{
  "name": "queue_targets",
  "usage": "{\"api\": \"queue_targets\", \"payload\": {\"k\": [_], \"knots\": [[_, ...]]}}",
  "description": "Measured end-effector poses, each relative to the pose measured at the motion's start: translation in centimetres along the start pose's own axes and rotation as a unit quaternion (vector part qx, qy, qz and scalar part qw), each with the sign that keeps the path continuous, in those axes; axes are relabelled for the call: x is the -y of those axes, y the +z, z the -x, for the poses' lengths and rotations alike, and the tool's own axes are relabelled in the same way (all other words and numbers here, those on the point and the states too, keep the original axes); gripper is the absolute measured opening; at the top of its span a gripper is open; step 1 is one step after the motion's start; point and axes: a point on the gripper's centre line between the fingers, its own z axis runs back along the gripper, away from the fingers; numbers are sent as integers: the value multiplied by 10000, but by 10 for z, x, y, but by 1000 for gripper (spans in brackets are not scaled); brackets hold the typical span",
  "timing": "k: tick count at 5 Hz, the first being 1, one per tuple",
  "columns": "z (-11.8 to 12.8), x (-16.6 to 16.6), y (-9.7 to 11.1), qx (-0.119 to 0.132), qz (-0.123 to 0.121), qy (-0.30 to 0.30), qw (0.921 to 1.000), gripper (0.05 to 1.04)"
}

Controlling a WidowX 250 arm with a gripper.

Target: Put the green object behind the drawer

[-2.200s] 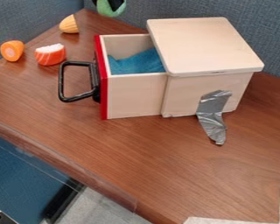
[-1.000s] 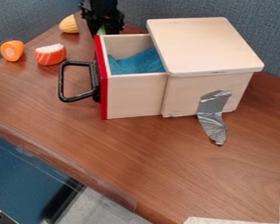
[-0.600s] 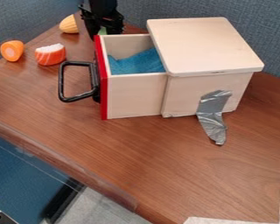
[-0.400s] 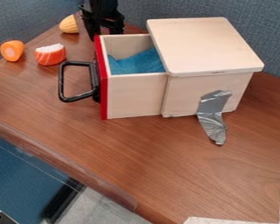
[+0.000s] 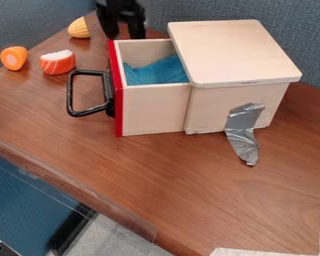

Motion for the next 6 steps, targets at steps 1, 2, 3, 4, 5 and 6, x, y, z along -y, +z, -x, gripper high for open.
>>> {"api": "queue_targets", "payload": {"k": [1, 2, 3, 4, 5, 6], "knots": [[6, -2, 21, 168, 142, -18, 9998, 1001], [14, 2, 43, 285, 189, -186, 9992, 1001], [28, -2, 62, 265, 385, -297, 9985, 1001], [52, -9, 79, 5, 354, -427, 9985, 1001], [72, -7, 87, -275, 141, -659, 9973, 1001], [89, -10, 107, -349, -194, -785, 9961, 1001]]}}
